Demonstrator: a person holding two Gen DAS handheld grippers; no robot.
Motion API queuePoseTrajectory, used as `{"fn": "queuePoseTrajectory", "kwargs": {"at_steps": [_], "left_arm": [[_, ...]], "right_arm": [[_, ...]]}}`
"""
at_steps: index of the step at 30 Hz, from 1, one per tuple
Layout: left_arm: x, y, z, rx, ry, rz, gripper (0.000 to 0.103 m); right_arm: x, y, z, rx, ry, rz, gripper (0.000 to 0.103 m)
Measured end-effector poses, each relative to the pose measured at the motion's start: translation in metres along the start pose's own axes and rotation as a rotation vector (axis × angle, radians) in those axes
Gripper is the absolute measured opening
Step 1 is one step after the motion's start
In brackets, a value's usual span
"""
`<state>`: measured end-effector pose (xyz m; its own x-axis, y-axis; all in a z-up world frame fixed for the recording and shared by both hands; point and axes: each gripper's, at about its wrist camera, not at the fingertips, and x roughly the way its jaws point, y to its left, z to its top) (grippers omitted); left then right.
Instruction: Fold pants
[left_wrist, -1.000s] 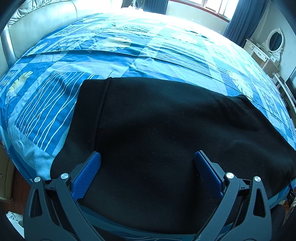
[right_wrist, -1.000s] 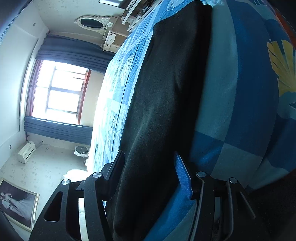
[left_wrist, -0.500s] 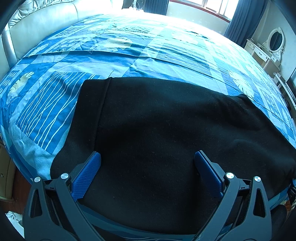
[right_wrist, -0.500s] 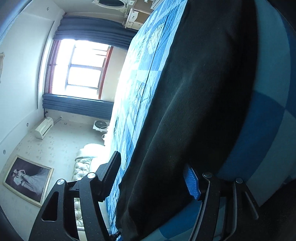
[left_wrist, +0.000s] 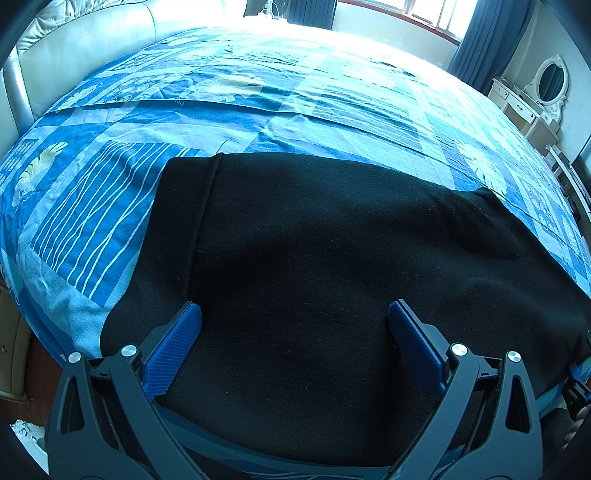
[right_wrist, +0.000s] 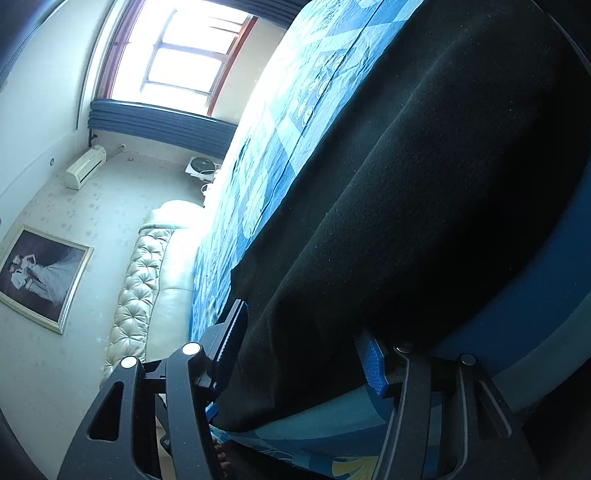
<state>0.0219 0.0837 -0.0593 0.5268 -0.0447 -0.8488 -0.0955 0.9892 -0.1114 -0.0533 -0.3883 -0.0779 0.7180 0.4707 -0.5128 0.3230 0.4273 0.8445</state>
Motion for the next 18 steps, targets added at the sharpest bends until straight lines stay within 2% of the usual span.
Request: {"fn": "queuePoseTrajectory", "kwargs": {"at_steps": [2, 5, 7, 11, 18], "left_arm": [[0.000, 0.000, 0.000, 0.000, 0.000, 0.000, 0.101], [0.000, 0.000, 0.000, 0.001, -0.001, 0.001, 0.101], [0.000, 0.000, 0.000, 0.002, -0.003, 0.003, 0.101], [0.000, -0.001, -0.001, 0.004, -0.004, 0.005, 0.101], [-0.001, -0.001, -0.001, 0.004, -0.001, 0.001, 0.101]], "right_arm": [[-0.005, -0.002, -0.002, -0.013, 0.015, -0.020, 0.027], [-0.013, 0.002, -0.002, -0.043, 0.028, -0.061, 0.010], [-0.016, 0.002, -0.001, -0.050, 0.039, -0.080, 0.008], [-0.008, -0.022, -0.006, 0.022, 0.089, -0.124, 0.007], [-0.011, -0.030, -0.004, 0.022, 0.095, -0.116, 0.006]]}}
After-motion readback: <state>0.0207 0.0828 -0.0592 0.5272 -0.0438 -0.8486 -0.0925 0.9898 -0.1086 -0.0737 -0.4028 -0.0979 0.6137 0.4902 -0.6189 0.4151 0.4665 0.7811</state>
